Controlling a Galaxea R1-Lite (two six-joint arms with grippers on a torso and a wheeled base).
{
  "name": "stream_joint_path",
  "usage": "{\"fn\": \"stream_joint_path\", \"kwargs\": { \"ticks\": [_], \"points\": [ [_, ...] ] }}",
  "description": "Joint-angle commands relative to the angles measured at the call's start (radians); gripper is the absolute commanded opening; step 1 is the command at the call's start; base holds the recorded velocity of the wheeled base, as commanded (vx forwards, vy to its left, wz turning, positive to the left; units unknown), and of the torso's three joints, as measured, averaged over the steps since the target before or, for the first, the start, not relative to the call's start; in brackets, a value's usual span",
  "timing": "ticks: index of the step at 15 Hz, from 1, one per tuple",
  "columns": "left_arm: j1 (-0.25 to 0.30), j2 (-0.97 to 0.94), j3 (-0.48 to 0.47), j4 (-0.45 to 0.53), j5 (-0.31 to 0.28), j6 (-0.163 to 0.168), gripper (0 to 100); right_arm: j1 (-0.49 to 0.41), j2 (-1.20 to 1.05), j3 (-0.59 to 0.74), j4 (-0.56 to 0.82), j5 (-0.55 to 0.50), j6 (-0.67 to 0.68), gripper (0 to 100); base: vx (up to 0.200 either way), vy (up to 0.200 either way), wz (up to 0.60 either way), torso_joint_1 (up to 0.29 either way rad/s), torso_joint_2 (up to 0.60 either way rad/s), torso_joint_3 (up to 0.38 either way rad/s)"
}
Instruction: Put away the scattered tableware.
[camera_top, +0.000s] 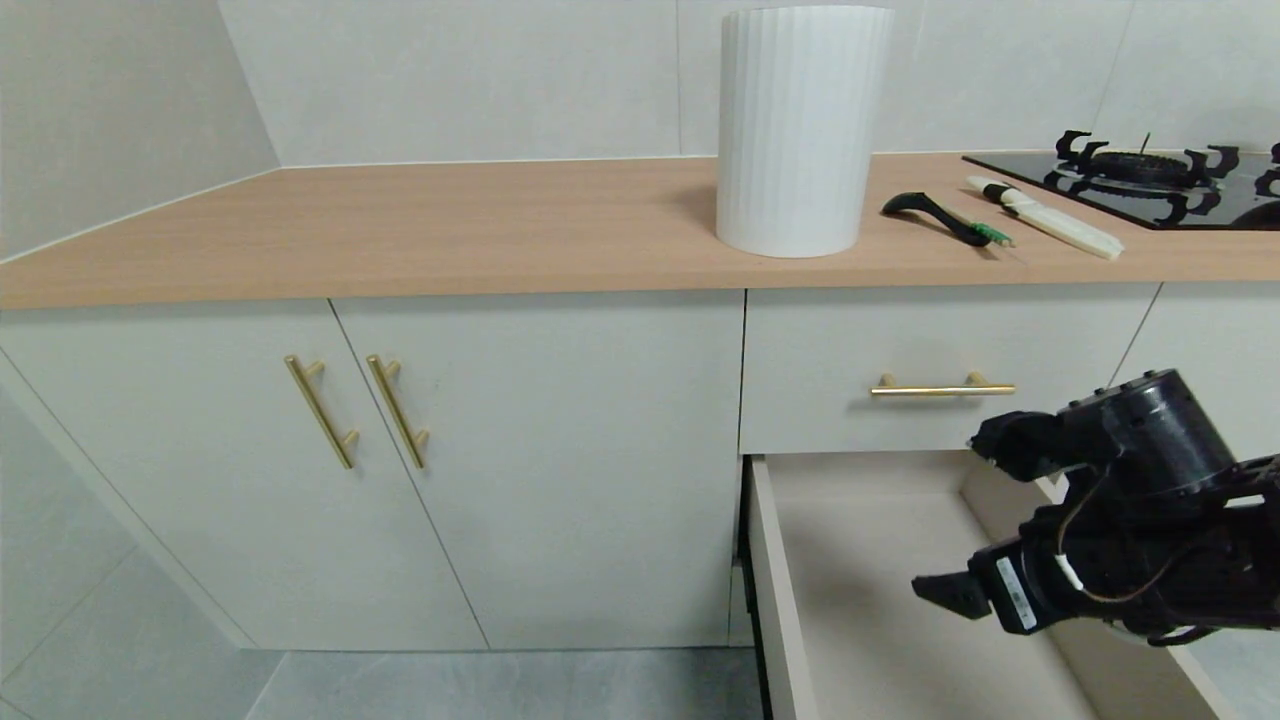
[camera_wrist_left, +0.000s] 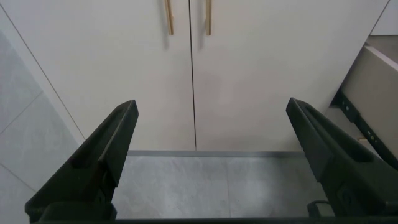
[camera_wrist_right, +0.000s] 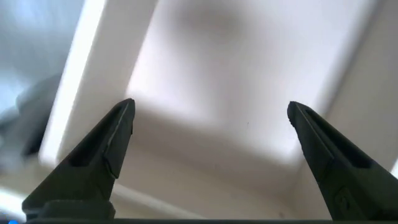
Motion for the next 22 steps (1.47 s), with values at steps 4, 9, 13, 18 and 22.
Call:
{"fn": "stream_joint_path", "kwargs": {
  "ticks": [4, 9, 13, 18, 22],
  "points": [
    [0.0, 0.001, 0.0, 0.0, 0.0, 0.0, 100, -0.077, -0.048, 0.001, -0.056, -0.006, -0.007, 100, 0.0, 0.0, 0.0, 0.0, 0.0, 0.0],
    [0.0, 0.001, 0.0, 0.0, 0.001, 0.0, 100, -0.082, -0.05, 0.001, -0.063, -0.01, -0.007, 100, 0.0, 0.0, 0.0, 0.022, -0.11, -0.087],
    [0.0, 0.001, 0.0, 0.0, 0.001, 0.0, 100, -0.088, -0.05, 0.001, -0.063, -0.01, -0.007, 100, 0.0, 0.0, 0.0, 0.111, -0.37, -0.303],
    [0.0, 0.001, 0.0, 0.0, 0.0, 0.0, 100, -0.092, -0.05, 0.001, -0.063, -0.01, -0.008, 100, 0.0, 0.0, 0.0, 0.153, -0.48, -0.307],
    [0.0, 0.001, 0.0, 0.0, 0.001, 0.0, 100, -0.092, -0.051, 0.001, -0.063, -0.01, -0.008, 100, 0.0, 0.0, 0.0, 0.185, -0.48, -0.292]
  ]
}}
